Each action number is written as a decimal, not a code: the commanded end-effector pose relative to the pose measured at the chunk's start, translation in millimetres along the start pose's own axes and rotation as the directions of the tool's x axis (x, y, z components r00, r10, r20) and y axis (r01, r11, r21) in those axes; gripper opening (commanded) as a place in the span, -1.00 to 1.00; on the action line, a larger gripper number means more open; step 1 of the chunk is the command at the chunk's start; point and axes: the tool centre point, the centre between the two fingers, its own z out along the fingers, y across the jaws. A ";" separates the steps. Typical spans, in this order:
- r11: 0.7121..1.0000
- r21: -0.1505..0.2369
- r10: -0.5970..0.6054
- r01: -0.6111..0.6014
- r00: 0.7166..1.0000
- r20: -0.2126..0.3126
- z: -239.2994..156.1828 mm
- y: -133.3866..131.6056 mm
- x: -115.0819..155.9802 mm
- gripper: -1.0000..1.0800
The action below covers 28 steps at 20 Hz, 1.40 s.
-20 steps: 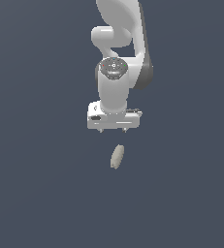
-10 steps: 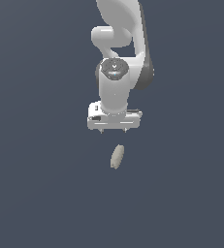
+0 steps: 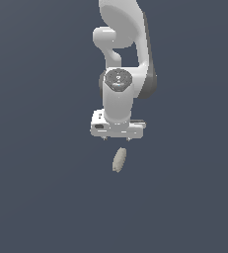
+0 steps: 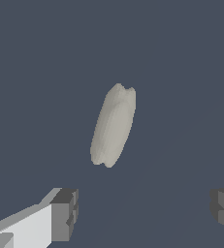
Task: Pick up the object and move it to a goal position.
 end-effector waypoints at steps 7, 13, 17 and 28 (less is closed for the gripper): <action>0.986 0.004 0.168 -0.168 0.986 -0.022 33.9 -10.3 24.8 0.92; 0.967 0.008 0.253 -0.253 0.967 -0.033 52.5 -15.6 36.4 0.92; 0.959 0.009 0.283 -0.283 0.958 -0.038 59.4 -17.5 40.4 0.92; 0.957 0.009 0.290 -0.290 0.956 -0.038 75.9 -18.0 41.3 0.92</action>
